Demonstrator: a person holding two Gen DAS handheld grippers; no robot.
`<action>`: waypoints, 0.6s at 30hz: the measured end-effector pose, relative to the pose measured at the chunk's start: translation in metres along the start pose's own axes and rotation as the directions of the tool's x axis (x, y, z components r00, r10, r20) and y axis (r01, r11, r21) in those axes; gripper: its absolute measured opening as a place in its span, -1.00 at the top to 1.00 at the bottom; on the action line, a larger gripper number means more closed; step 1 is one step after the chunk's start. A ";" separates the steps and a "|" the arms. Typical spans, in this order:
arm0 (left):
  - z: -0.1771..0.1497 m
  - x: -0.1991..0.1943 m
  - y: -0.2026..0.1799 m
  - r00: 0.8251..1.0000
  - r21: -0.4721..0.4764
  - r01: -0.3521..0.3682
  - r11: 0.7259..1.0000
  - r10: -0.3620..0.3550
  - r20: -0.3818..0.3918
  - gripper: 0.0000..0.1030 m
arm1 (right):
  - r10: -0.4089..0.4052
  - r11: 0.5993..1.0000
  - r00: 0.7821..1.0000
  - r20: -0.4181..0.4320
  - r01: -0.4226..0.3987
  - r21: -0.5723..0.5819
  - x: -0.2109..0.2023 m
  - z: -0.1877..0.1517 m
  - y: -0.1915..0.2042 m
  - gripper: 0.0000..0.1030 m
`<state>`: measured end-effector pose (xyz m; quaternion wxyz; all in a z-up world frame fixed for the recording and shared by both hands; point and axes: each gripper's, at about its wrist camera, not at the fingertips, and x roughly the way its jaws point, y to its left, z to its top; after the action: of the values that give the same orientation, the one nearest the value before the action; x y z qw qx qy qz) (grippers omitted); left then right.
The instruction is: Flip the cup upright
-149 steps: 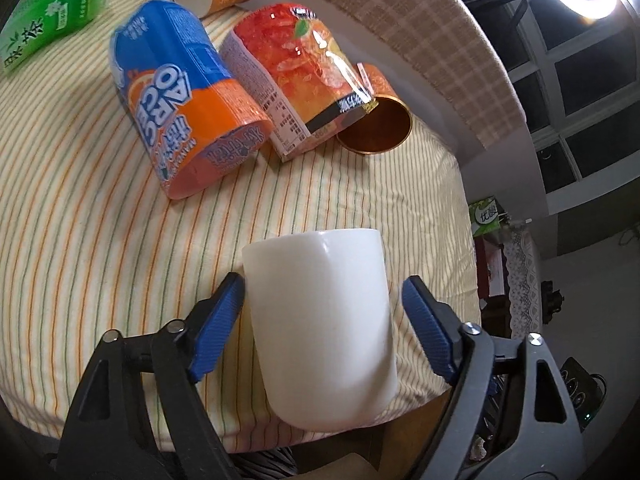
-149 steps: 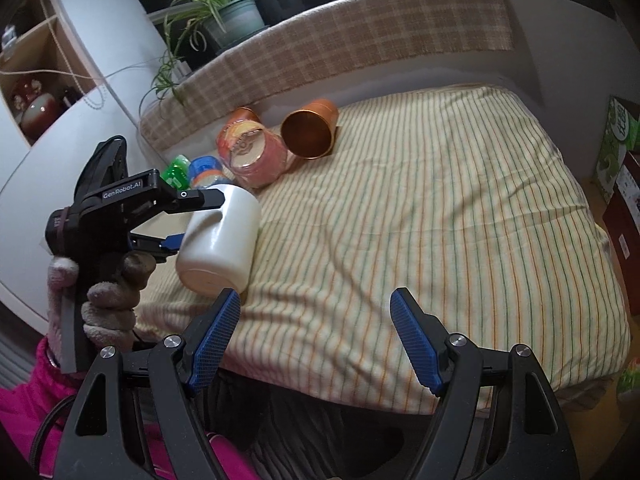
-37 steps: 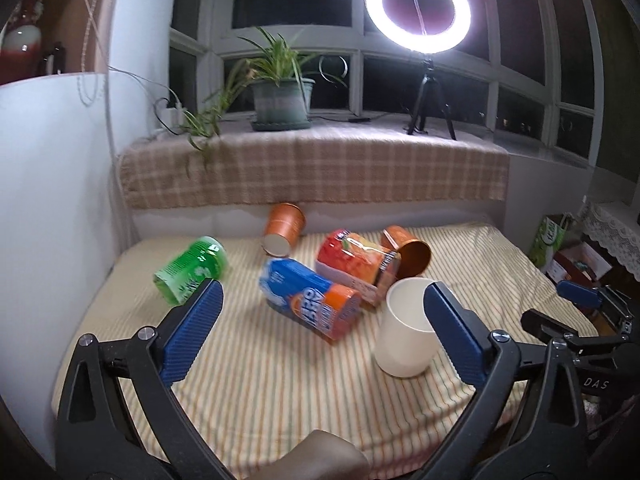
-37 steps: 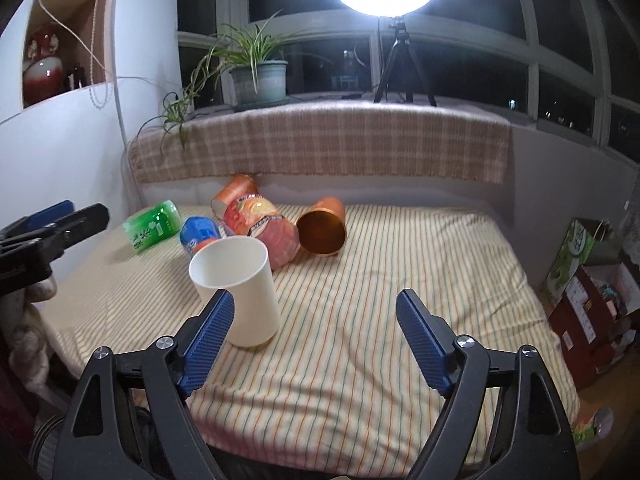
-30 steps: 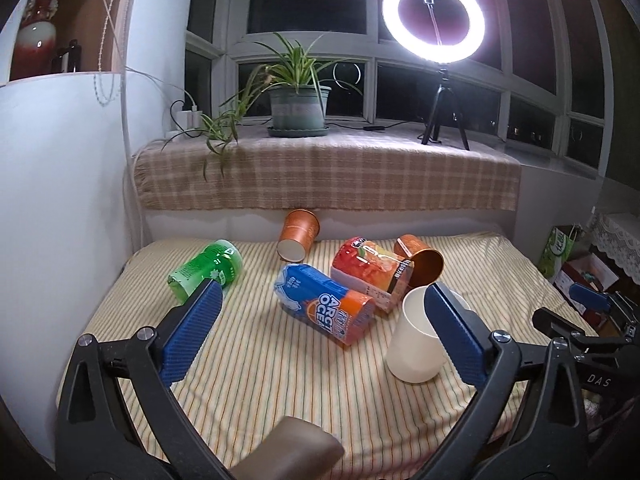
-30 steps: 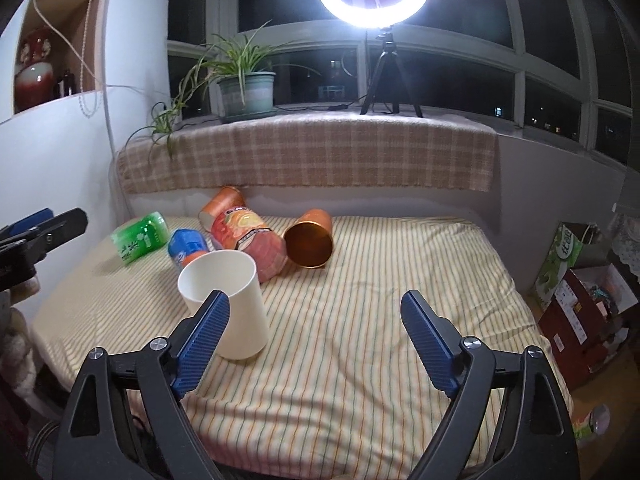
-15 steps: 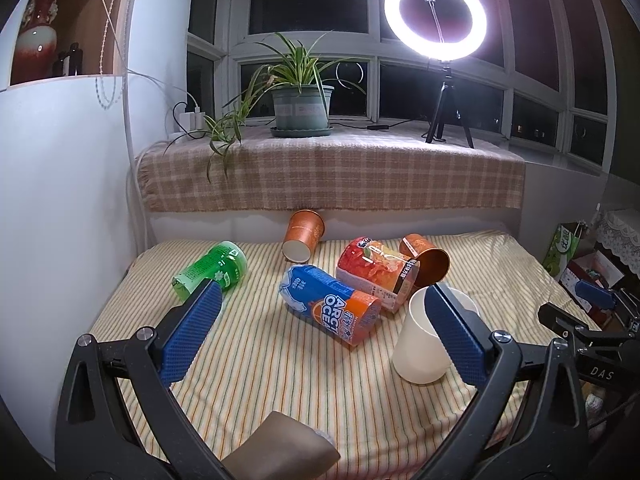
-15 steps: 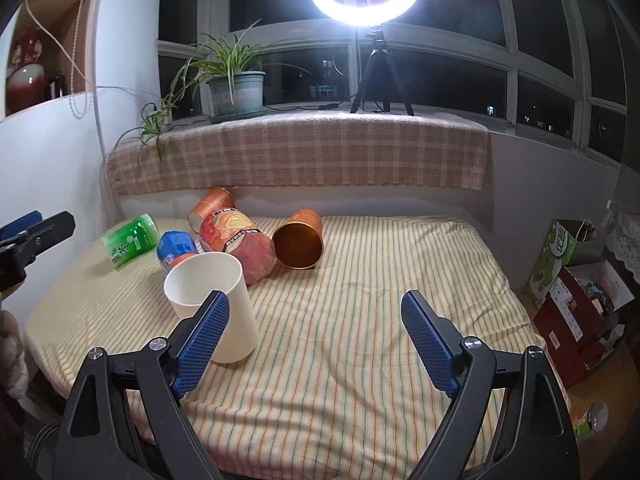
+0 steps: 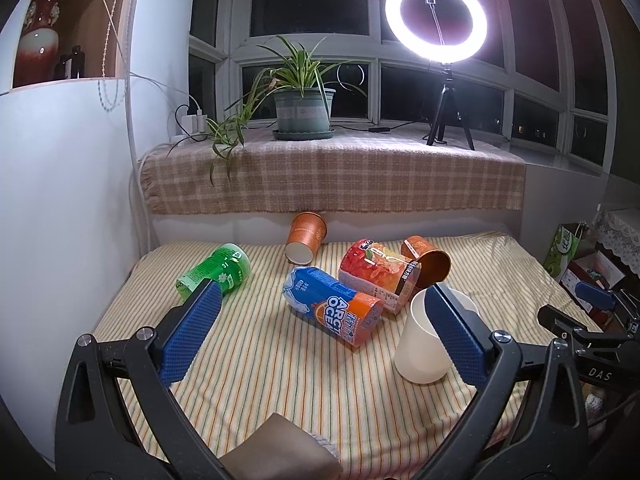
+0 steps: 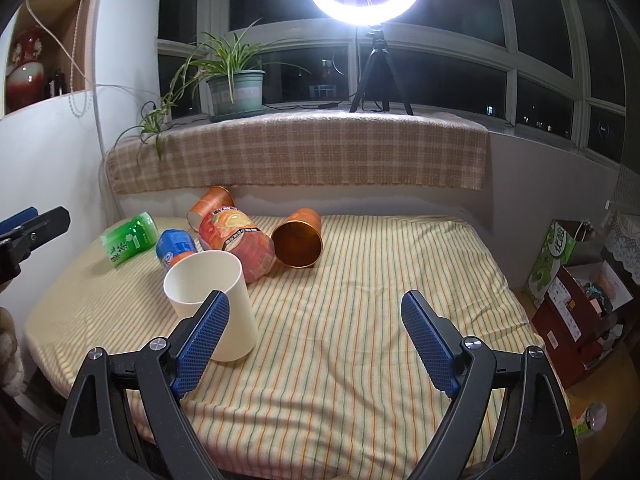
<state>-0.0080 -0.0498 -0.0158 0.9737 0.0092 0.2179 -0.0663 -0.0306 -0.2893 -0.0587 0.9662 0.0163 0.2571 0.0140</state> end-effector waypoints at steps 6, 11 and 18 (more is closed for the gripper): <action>0.001 -0.002 0.001 1.000 -0.005 -0.002 1.000 0.002 0.001 -1.00 | -0.001 1.000 1.000 -0.001 0.001 0.000 -0.001 -0.001 0.000 -0.71; 0.001 -0.003 0.002 1.000 -0.004 -0.002 1.000 0.002 0.000 -1.00 | -0.002 1.000 1.000 -0.001 0.002 0.000 0.000 -0.001 0.000 -0.71; 0.002 -0.002 0.002 1.000 -0.004 -0.002 1.000 0.002 0.001 -1.00 | -0.002 1.000 1.000 -0.005 0.002 0.002 0.000 -0.002 -0.001 -0.71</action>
<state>-0.0093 -0.0476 -0.0133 0.9738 0.0076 0.2175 -0.0651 -0.0321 -0.2903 -0.0607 0.9655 0.0167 0.2597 0.0127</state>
